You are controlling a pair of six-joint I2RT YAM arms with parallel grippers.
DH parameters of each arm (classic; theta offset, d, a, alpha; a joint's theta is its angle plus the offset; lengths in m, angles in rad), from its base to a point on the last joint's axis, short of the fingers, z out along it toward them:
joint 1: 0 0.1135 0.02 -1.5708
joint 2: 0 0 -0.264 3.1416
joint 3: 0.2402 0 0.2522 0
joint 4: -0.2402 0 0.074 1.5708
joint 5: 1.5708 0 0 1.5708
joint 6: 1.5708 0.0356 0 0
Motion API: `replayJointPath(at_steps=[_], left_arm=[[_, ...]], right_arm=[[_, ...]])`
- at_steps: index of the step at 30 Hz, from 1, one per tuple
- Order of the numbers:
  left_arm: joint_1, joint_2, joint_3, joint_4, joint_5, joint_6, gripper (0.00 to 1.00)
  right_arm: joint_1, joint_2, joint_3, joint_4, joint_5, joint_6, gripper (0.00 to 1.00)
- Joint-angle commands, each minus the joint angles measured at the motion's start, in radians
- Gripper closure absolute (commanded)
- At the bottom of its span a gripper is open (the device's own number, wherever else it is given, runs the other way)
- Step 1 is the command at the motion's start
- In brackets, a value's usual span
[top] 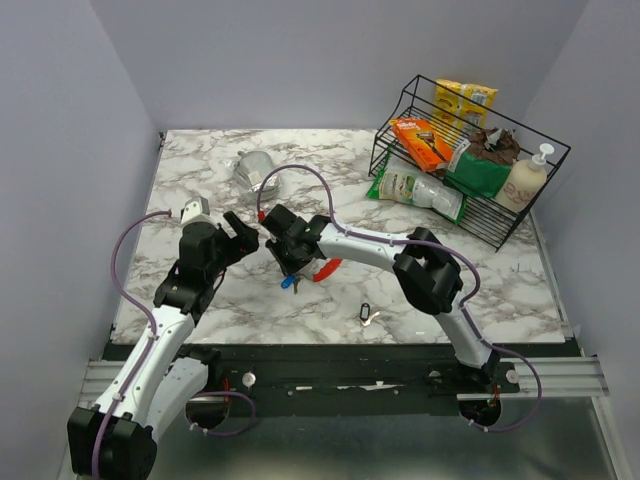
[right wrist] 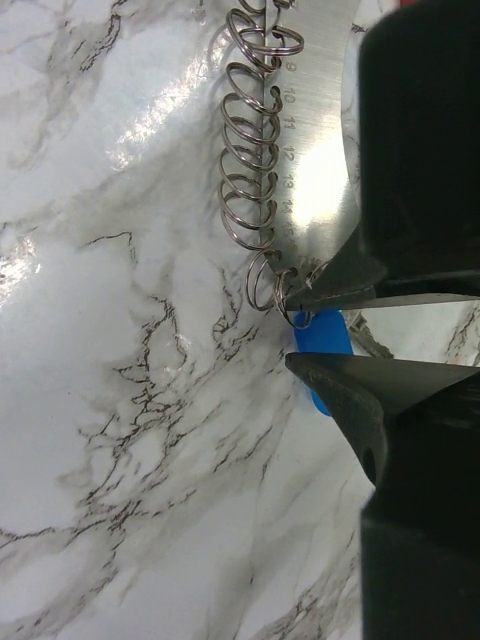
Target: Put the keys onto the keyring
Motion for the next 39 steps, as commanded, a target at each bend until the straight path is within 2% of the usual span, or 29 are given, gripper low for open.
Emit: replayJointPath(at_steps=[1,3,8,12,18,24,30,35,39], left_arm=[[0.009,0.009,-0.004,-0.012,-0.013,0.008,0.05],[0.010,0.011,-0.005,-0.014,-0.011,0.008,0.05],[0.012,0.003,-0.013,-0.006,-0.008,0.008,0.05],[0.012,0.011,-0.014,0.003,-0.004,0.011,0.05],[0.012,0.020,-0.022,0.011,-0.002,0.014,0.05],[0.012,0.032,-0.034,0.031,0.012,0.012,0.05],[0.012,0.057,-0.037,0.042,0.030,0.020,0.05],[0.012,0.086,-0.047,0.069,0.070,0.020,0.05],[0.012,0.109,-0.050,0.094,0.096,0.026,0.05]], right_arm=[[0.010,0.029,0.026,-0.047,0.052,0.012,0.71],[0.010,0.031,0.018,-0.047,0.067,0.008,0.73],[0.009,0.031,0.013,-0.052,0.086,0.001,0.91],[0.009,0.019,0.006,-0.044,0.064,-0.009,0.99],[0.009,-0.058,-0.077,0.039,0.000,-0.051,0.99],[0.002,-0.190,-0.262,0.178,-0.061,-0.059,0.99],[-0.066,-0.326,-0.512,0.358,-0.207,0.006,0.99],[-0.162,-0.344,-0.609,0.447,-0.363,0.069,0.99],[-0.189,-0.353,-0.634,0.455,-0.356,0.077,0.99]])
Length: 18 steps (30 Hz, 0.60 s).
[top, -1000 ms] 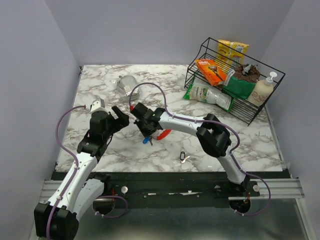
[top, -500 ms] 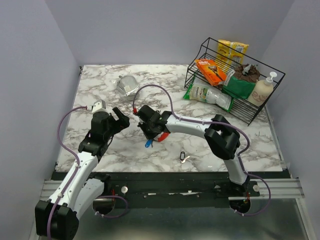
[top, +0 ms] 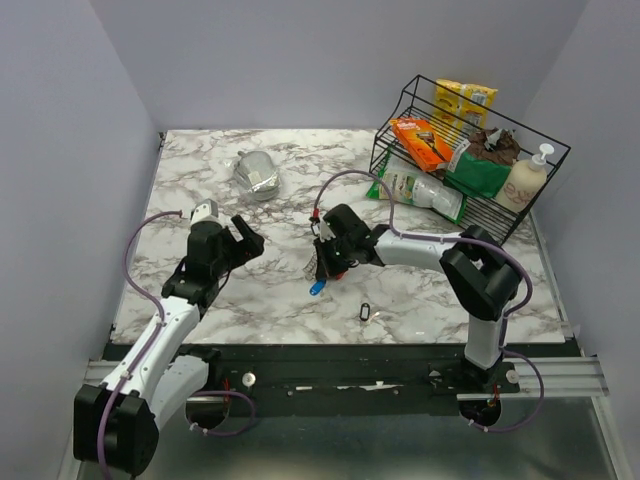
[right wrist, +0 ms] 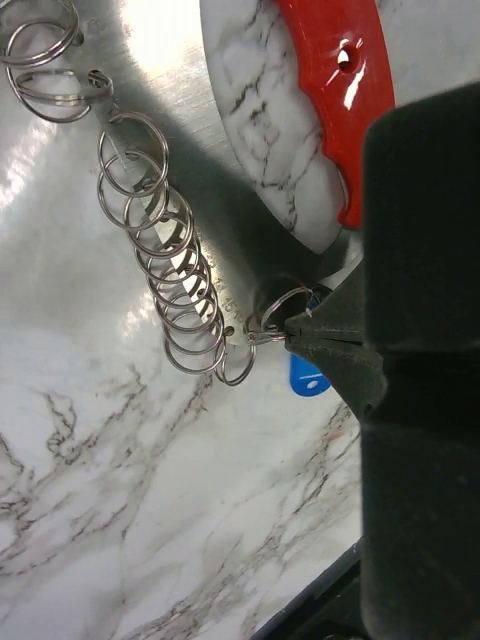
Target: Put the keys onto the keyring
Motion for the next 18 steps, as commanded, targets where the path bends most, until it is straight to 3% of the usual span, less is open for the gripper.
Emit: replayJointPath(at_steps=[1,9,12,16,18], left_arm=[[0.006,0.026,-0.013,0.049,0.072,0.018,0.05],[0.006,0.098,-0.020,0.090,0.135,0.032,0.05],[0.006,0.138,-0.030,0.124,0.170,0.030,0.05],[0.006,0.181,-0.034,0.148,0.204,0.035,0.05],[0.004,0.192,-0.040,0.164,0.216,0.035,0.05]], right_arm=[[-0.027,-0.028,-0.034,0.066,-0.059,0.034,0.98],[-0.054,-0.041,-0.048,0.065,-0.067,0.040,0.90],[-0.056,-0.041,-0.045,0.063,-0.067,0.041,0.79],[-0.061,-0.059,-0.051,0.062,-0.050,0.054,0.57],[-0.062,-0.073,-0.054,0.062,-0.038,0.060,0.54]])
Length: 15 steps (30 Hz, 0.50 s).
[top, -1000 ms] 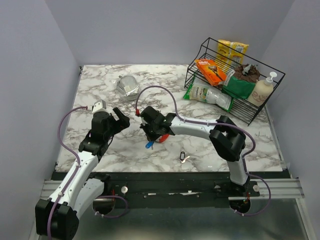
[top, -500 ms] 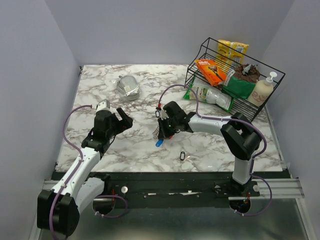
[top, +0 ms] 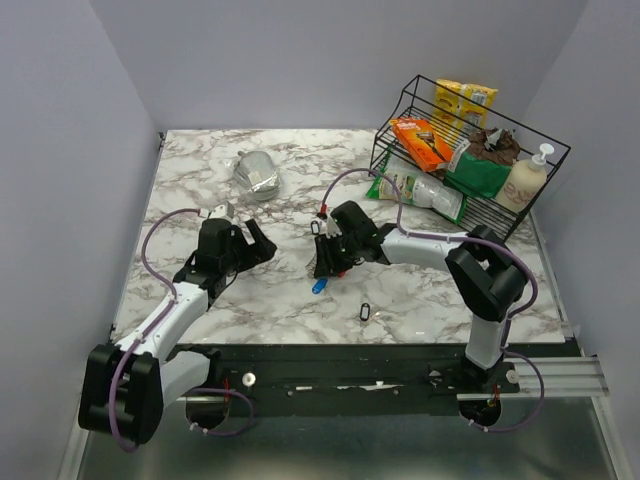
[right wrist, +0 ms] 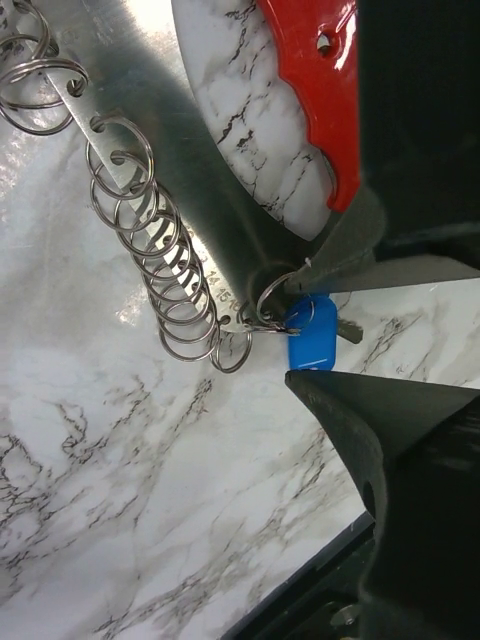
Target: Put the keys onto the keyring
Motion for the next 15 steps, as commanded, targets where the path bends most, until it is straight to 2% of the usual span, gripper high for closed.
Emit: replayJointPath(at_steps=[1,6,10,14,15], left_arm=[[0.004,0.018,-0.021,0.062,0.065,0.015,0.05],[0.004,0.027,-0.029,0.063,0.077,0.022,0.05],[0.000,0.047,-0.037,0.132,0.149,0.035,0.06],[-0.017,0.093,-0.038,0.172,0.209,0.038,0.11],[-0.022,0.102,-0.041,0.200,0.220,0.036,0.15]], right_arm=[[-0.007,-0.068,-0.017,0.017,0.015,0.016,0.52],[-0.007,-0.103,-0.004,-0.005,0.040,0.017,0.50],[-0.005,-0.115,0.004,-0.022,0.049,0.010,0.50],[-0.013,-0.137,-0.008,-0.023,0.055,0.016,0.50],[-0.018,-0.147,-0.011,-0.022,0.057,0.017,0.50]])
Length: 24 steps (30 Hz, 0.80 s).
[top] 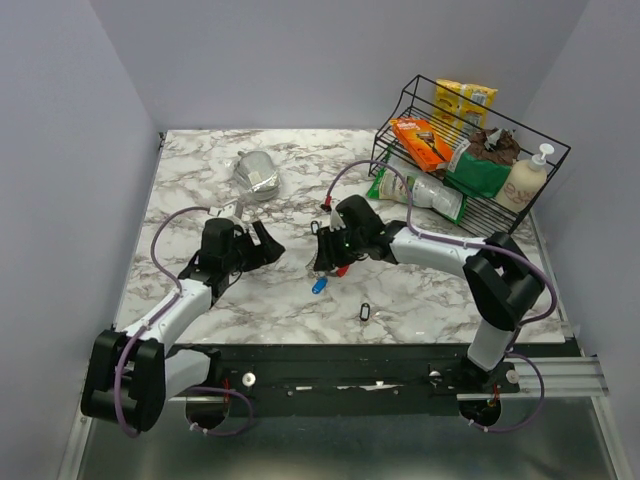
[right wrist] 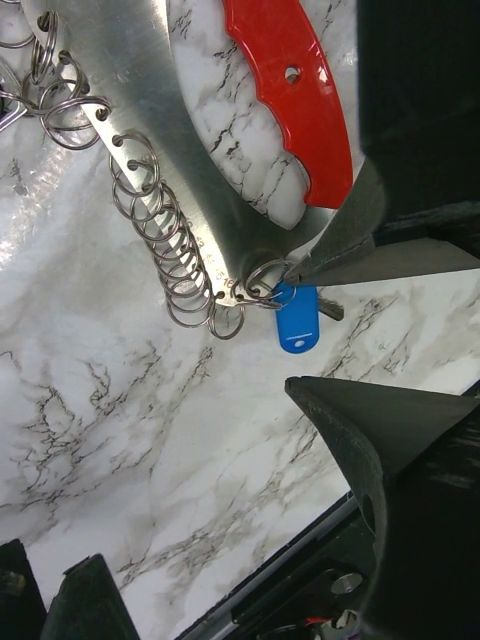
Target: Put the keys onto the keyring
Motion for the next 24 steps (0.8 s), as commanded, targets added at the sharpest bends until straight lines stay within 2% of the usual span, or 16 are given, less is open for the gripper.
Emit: replayJointPath(at_steps=[1,8,12,24], left_arm=[[-0.030,0.053,-0.023,0.106,0.112,0.018,0.18],[-0.136,0.204,-0.016,0.206,0.139,-0.030,0.30],[-0.191,0.292,0.013,0.209,0.103,-0.047,0.41],[-0.243,0.491,-0.004,0.384,0.093,-0.113,0.66]], right_arm=[[-0.021,-0.053,-0.005,-0.012,0.030,0.007,0.50],[-0.099,-0.126,-0.062,0.006,-0.014,0.015,0.50],[-0.134,-0.169,-0.096,0.014,-0.039,0.012,0.50],[-0.154,-0.225,-0.159,0.028,-0.052,0.010,0.49]])
